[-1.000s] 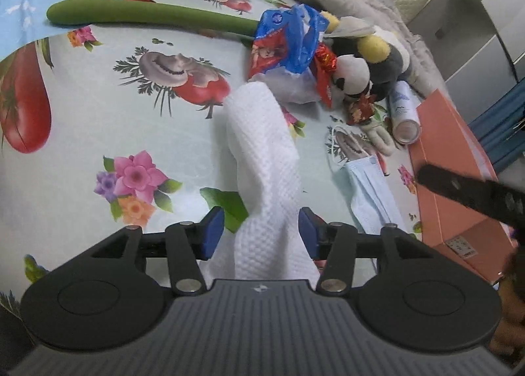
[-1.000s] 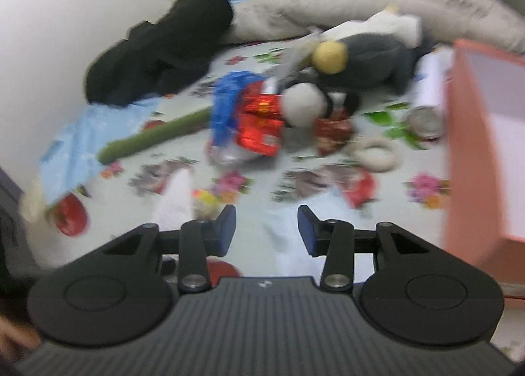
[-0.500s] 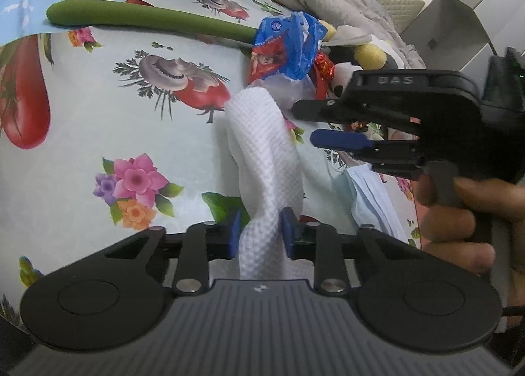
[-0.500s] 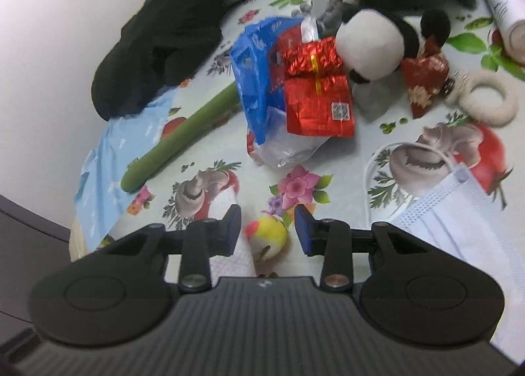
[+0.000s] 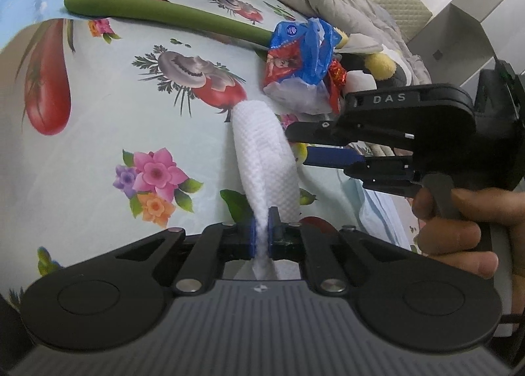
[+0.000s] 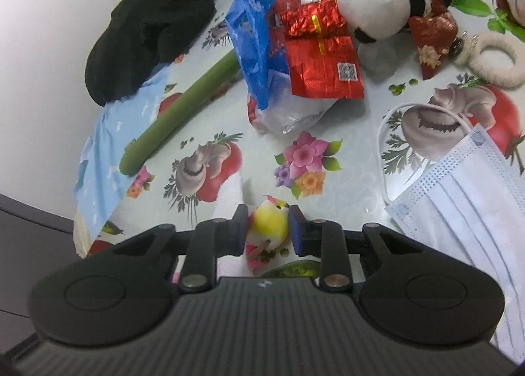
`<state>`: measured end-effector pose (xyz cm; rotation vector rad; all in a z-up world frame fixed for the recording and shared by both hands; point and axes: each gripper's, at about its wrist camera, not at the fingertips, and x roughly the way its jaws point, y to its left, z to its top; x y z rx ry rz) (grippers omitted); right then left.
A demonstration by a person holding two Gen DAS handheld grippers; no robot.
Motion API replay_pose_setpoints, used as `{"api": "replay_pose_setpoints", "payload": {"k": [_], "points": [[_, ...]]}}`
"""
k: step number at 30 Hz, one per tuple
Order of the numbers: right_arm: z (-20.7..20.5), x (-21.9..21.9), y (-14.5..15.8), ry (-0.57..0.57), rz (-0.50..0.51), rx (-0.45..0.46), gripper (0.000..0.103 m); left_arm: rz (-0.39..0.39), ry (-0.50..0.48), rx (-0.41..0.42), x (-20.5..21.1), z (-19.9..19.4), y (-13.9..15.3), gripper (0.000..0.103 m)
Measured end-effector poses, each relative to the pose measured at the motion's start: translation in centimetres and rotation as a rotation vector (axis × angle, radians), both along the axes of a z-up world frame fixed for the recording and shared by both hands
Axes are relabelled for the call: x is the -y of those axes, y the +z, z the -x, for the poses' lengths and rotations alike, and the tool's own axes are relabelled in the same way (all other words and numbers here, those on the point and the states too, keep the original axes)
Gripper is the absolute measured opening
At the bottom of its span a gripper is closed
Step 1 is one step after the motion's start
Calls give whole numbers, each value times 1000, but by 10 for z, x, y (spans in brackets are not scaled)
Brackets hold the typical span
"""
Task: Organize soft objects
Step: 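Grasp the small yellow bird toy with the right tool, then carry the towel and the bird toy over the pink box with both tools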
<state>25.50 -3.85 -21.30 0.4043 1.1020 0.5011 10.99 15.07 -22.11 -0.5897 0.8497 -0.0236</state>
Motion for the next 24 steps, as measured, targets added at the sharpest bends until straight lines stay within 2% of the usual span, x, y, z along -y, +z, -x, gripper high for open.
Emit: {"api": "replay_pose_setpoints", "payload": {"k": [12,24], "points": [[14,44,39,-53,145,159,30,-57,-29,27,15,4,31,8],[50,100,97,-92,268,349,30,-124,-109,66,54,3,84,8]]}}
